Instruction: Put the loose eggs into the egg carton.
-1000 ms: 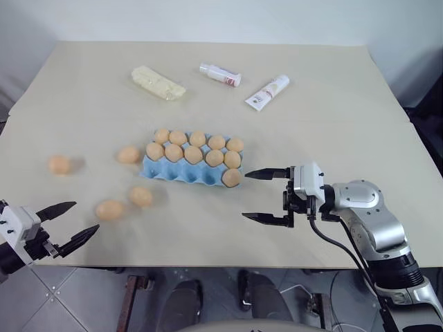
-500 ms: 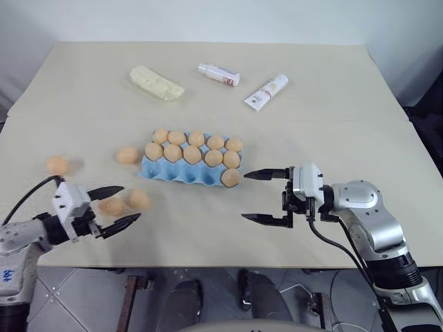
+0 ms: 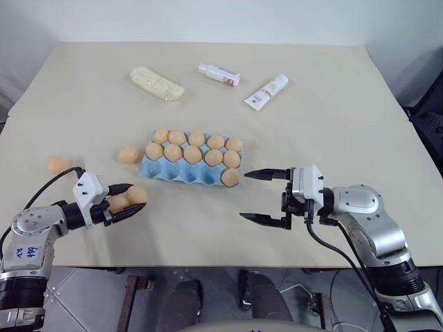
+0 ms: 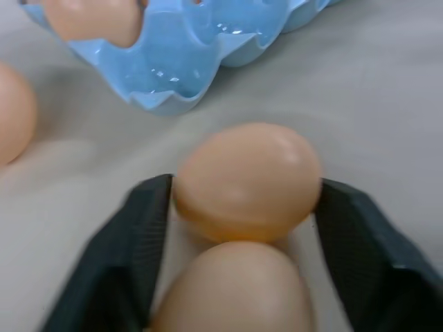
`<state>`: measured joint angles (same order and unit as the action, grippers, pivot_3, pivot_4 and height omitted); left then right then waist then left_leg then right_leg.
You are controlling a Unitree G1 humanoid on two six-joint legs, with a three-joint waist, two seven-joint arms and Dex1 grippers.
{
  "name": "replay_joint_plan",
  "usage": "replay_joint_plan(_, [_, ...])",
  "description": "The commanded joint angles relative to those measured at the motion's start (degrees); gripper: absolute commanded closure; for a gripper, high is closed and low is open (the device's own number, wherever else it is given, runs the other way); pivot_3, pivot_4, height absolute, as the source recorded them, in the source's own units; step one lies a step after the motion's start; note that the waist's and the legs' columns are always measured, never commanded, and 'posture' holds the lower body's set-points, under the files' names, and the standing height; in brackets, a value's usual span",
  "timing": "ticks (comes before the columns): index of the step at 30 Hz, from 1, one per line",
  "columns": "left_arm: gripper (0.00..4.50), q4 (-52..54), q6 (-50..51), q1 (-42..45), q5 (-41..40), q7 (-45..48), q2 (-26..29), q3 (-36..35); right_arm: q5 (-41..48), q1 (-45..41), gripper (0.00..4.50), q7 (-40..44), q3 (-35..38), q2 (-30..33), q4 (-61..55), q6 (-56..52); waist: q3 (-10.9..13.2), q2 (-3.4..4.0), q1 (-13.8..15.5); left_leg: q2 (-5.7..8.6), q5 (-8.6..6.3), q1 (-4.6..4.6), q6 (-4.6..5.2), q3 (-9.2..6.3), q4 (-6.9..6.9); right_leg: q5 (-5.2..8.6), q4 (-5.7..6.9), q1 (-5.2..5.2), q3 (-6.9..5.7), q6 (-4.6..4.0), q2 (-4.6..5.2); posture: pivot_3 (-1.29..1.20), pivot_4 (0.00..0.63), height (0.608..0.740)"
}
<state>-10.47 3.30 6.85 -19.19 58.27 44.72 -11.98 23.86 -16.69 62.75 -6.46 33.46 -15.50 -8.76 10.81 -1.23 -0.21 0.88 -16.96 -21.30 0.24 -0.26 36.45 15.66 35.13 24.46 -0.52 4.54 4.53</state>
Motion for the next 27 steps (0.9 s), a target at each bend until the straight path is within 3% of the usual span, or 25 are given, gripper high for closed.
replay_joint_plan(1, [2.24, -0.72, -2.25, 1.56, 0.09, 0.08, -0.95, -0.15, 0.04, -0.21, 0.00, -0.79, -0.11, -0.71, -2.08, 0.66, 0.00, 0.00, 0.01, 0.00, 0.00, 0.00, 0.00, 0.00, 0.00, 0.00, 0.01, 0.00, -0.01, 0.00, 0.00, 0.00, 0.150, 0.740])
replay_joint_plan(9, [2.37, 5.55, -3.14, 4.19, -5.99, 3.33, -0.48, -3.61, -0.33, 0.16, 0.00, -0.80, -0.26, -0.98, -1.88, 0.80, 0.00, 0.00, 0.02, 0.00, 0.00, -0.02, 0.00, -0.01, 0.05, 0.00, 0.05, 0.01, -0.01, 0.01, 0.00, 0.00, 0.150, 0.740])
replay_joint_plan(16, [2.37, 6.91, -3.59, 13.17, 0.03, 0.77, -4.49, 5.16, -1.07, 0.23, 0.00, -1.37, -0.33, -1.40, -1.83, 1.09, 0.00, 0.00, 0.27, 0.04, -0.02, -0.05, 0.01, -0.04, 0.43, -0.01, 0.26, -0.05, -0.03, 0.02, 0.00, 0.00, 0.150, 0.740])
replay_joint_plan(22, [2.37, -2.46, -4.17, 23.51, 5.10, 0.51, -12.39, 14.07, -1.15, 2.30, 0.00, -2.60, 1.60, -0.02, -4.03, 0.57, 0.00, -0.01, 0.28, 0.16, -0.03, -0.07, 0.10, 0.02, 0.81, -0.09, 0.50, -0.11, 0.01, 0.15, -0.03, 0.00, 0.150, 0.740])
replay_joint_plan(27, [2.37, -11.56, -8.24, 29.39, 7.82, 1.42, -17.07, 17.20, -1.23, 5.60, 0.00, -5.24, 3.78, 1.07, -6.77, -0.10, 0.03, -0.06, 0.11, 0.18, -0.02, -0.06, 0.12, 0.15, 0.85, -0.12, 0.54, -0.08, 0.00, 0.21, -0.12, 0.00, 0.150, 0.740])
